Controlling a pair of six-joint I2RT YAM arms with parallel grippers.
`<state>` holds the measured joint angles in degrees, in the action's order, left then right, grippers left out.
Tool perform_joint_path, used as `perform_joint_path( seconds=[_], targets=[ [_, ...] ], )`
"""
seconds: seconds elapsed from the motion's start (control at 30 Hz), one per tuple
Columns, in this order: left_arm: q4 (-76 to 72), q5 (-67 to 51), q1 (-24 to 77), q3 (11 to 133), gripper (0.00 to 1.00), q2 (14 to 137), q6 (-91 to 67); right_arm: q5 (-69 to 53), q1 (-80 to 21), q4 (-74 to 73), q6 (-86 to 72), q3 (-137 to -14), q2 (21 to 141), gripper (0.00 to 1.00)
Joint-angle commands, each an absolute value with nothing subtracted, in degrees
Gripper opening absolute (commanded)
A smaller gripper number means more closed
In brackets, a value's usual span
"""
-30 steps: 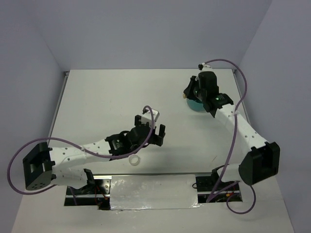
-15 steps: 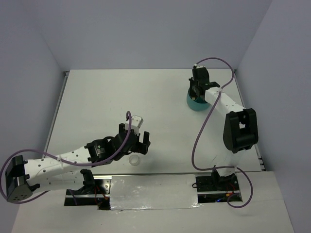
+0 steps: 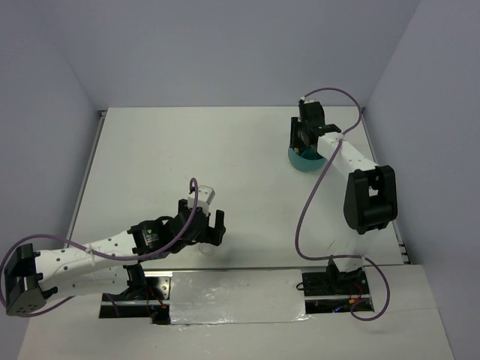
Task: Sort the stationery into containers
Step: Place the stationery in the storage box, then pick up the stationery from the center of the board.
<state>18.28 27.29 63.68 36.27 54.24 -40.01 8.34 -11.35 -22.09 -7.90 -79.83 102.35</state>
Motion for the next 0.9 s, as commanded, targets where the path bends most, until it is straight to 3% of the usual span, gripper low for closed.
perform_joint_path(
  seconds=[0.0,0.13,0.3,0.37,0.57,0.6,0.63,0.87],
  targets=[
    [20.5,28.4,63.7,36.6,0.99,53.2,-43.3,6.1,-11.3,-22.5,-8.3,-81.7,97.0,0.48],
    [23.4,28.5,63.8,36.8,0.99,53.6,-45.1,7.0,-12.0,-22.3,-8.6,-81.1,93.1,0.54],
    [23.1,28.0,63.7,35.5,0.99,52.6,-45.7,13.3,-11.8,-26.7,-9.4,-84.5,97.2,0.53],
    [23.6,28.2,63.7,35.4,0.99,52.0,-46.7,9.7,-13.2,-25.1,-9.7,-83.0,96.0,0.53],
    [32.4,30.3,63.8,39.5,0.99,58.0,-55.5,10.0,-23.8,-24.3,-12.7,-73.6,85.4,0.55],
    [34.4,30.2,63.8,39.9,0.99,61.0,-56.8,9.0,-24.6,-23.3,-13.4,-71.4,83.5,0.59],
    [35.2,30.2,64.0,40.3,0.99,62.3,-57.9,7.9,-25.7,-22.6,-14.1,-69.6,80.7,0.77],
    [35.8,29.8,65.6,38.3,0.99,69.0,-64.7,3.5,-32.6,-20.5,-18.5,-58.3,73.0,0.79]
  ],
)
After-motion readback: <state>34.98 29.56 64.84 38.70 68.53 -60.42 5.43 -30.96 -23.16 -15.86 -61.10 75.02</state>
